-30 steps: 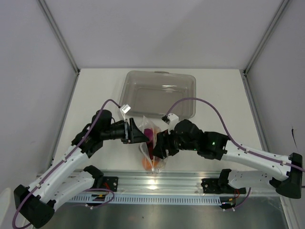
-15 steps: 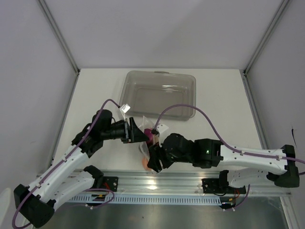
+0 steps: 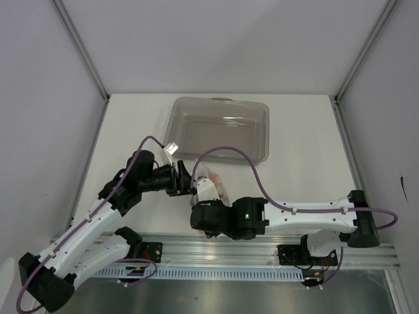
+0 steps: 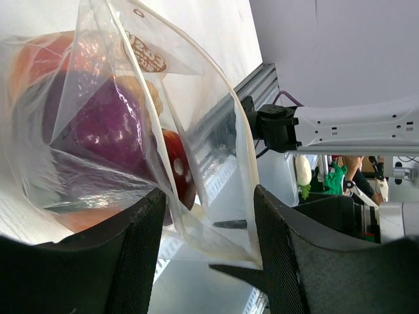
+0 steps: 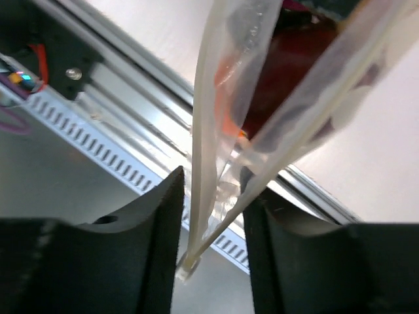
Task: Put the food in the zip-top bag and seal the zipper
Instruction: Zip the zipper food storage bag at the center of the board.
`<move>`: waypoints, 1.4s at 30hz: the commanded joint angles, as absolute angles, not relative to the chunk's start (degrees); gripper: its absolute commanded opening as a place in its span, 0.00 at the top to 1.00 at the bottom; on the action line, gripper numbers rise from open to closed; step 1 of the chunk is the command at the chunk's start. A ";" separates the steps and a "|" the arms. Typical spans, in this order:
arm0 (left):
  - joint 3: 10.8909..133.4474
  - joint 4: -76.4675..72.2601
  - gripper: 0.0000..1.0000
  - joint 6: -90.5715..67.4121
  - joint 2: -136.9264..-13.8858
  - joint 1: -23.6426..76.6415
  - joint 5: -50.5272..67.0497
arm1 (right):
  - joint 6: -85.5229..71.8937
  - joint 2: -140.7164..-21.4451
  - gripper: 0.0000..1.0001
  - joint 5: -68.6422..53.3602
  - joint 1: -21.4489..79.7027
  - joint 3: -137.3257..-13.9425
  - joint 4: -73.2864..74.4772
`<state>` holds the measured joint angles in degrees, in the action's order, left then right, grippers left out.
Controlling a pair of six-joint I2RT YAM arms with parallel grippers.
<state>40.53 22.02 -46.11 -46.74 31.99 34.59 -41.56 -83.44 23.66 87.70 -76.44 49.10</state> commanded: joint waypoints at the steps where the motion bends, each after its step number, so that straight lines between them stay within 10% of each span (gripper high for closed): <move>1: 42.98 21.97 0.41 -46.58 -46.23 32.34 33.66 | -45.79 -84.46 0.60 33.65 89.56 -81.03 57.56; 11: 45.35 26.36 0.39 -41.84 -43.43 32.34 27.52 | -42.64 -79.90 0.99 37.44 91.14 -81.13 60.56; 24: 41.05 9.95 0.27 -23.84 -27.96 33.13 32.33 | -19.18 -51.53 1.00 6.37 73.84 -68.64 47.28; 42: 51.06 -1.32 0.01 -1.59 -45.16 52.73 50.80 | -11.07 -55.46 1.00 -25.31 71.89 -74.09 57.91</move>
<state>47.33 -1.04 -9.63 -43.22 50.70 47.16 -12.73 -57.34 -20.29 71.50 -69.87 57.39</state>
